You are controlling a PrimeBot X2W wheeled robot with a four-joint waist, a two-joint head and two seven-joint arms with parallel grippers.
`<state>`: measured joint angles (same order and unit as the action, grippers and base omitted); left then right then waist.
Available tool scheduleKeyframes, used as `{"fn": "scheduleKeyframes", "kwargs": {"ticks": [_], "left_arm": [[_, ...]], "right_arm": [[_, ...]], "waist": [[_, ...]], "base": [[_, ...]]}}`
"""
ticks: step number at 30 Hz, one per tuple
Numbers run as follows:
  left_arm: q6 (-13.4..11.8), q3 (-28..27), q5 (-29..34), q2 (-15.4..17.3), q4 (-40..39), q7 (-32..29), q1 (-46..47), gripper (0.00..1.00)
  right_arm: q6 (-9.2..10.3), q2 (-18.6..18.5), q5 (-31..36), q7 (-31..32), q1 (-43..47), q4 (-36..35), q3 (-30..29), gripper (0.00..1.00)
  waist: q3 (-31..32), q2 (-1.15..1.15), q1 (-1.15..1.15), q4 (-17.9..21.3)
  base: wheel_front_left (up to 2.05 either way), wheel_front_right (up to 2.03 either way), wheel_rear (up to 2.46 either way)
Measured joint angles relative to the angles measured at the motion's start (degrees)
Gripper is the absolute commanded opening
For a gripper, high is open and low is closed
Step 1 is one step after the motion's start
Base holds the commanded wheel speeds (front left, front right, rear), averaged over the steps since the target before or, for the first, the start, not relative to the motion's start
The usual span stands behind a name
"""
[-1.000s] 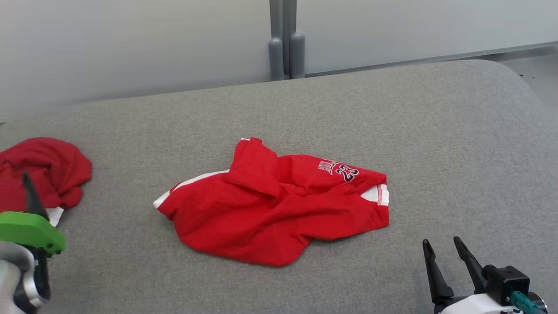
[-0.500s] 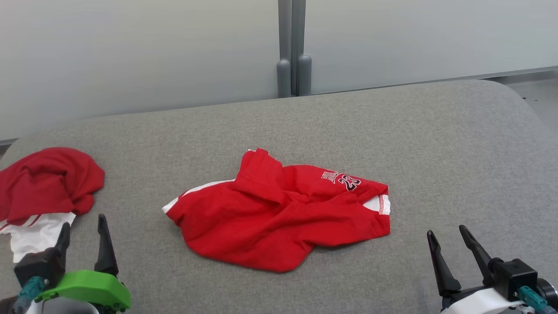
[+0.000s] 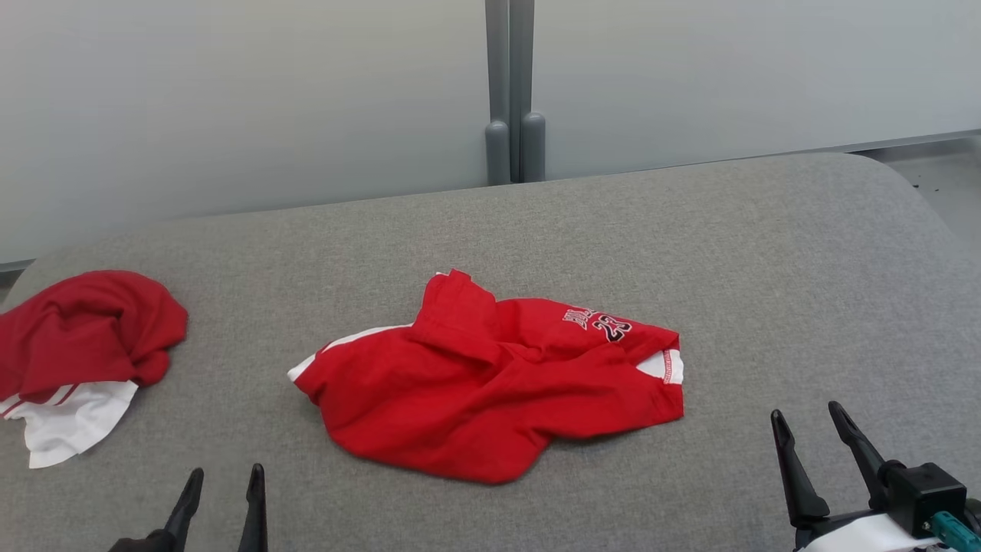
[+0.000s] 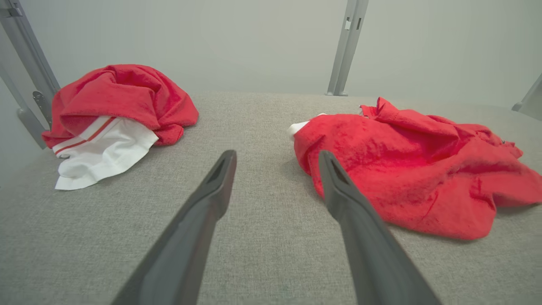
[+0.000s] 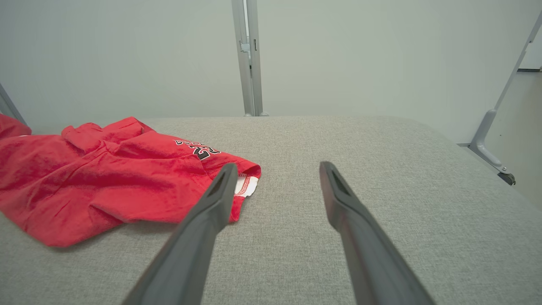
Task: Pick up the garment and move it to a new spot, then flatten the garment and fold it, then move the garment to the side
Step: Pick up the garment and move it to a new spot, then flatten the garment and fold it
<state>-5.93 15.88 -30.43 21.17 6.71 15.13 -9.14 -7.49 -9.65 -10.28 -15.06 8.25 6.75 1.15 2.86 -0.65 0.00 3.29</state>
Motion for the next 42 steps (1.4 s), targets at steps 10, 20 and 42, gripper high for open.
{"fn": "scheduleKeyframes", "kwargs": {"ticks": [10,20,42], "left_arm": [[4.52,-7.01,6.68,-6.66,1.15,0.00,-3.11,1.00],[8.39,-10.04,11.03,-10.23,2.56,0.00,-3.04,1.00],[11.95,-12.52,7.04,-15.71,14.85,-3.22,9.70,1.00]], "right_arm": [[0.00,0.68,0.43,-0.01,0.82,-0.35,-0.23,1.00],[0.00,0.89,0.60,0.00,0.77,-0.19,0.41,1.00],[0.00,0.29,0.68,-0.01,-1.26,0.40,2.50,1.00]], "waist": [[-0.45,0.00,0.00,-1.36],[-1.14,0.00,0.00,-2.16],[-2.65,0.00,0.00,1.01]], "base": [[0.00,0.00,0.00],[0.00,0.00,0.00],[0.00,0.00,0.00]]}}
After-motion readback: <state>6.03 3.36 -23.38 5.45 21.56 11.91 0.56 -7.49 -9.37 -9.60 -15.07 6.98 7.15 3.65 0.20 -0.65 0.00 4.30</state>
